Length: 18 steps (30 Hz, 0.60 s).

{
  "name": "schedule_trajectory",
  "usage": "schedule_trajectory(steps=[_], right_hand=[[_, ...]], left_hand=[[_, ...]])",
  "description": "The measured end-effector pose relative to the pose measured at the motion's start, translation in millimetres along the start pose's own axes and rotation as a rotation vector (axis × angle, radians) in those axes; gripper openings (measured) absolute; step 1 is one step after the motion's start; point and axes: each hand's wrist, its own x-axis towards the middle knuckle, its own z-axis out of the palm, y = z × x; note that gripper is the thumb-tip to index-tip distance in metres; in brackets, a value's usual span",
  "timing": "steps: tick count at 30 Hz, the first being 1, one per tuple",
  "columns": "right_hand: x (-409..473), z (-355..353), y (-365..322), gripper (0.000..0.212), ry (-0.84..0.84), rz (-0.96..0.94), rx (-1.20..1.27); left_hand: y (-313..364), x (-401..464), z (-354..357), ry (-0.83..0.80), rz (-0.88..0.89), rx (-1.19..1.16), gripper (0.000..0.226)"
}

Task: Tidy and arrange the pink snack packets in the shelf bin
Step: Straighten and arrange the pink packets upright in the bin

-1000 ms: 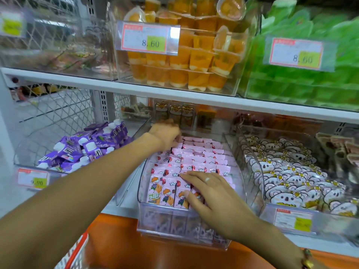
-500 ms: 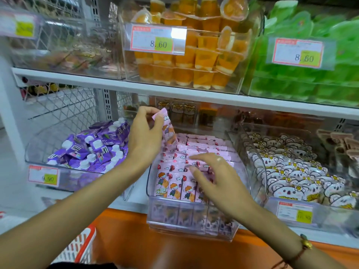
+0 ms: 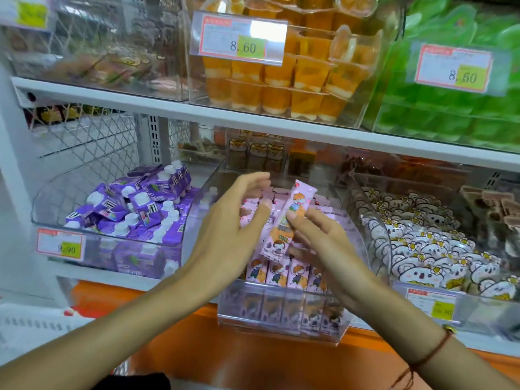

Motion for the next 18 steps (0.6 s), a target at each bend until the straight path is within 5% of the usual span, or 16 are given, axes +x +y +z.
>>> schedule_trajectory(steps=[11,18], right_hand=[[-2,-5,3,0.012,-0.033,0.023,0.104],[0,-9,6,0.018,-0.072,-0.029,0.092]], left_hand=[[-11,-7,13,-0.100,-0.049,0.150,0.044],[-9,-4,10,-0.106,-0.013,0.110,0.022]])
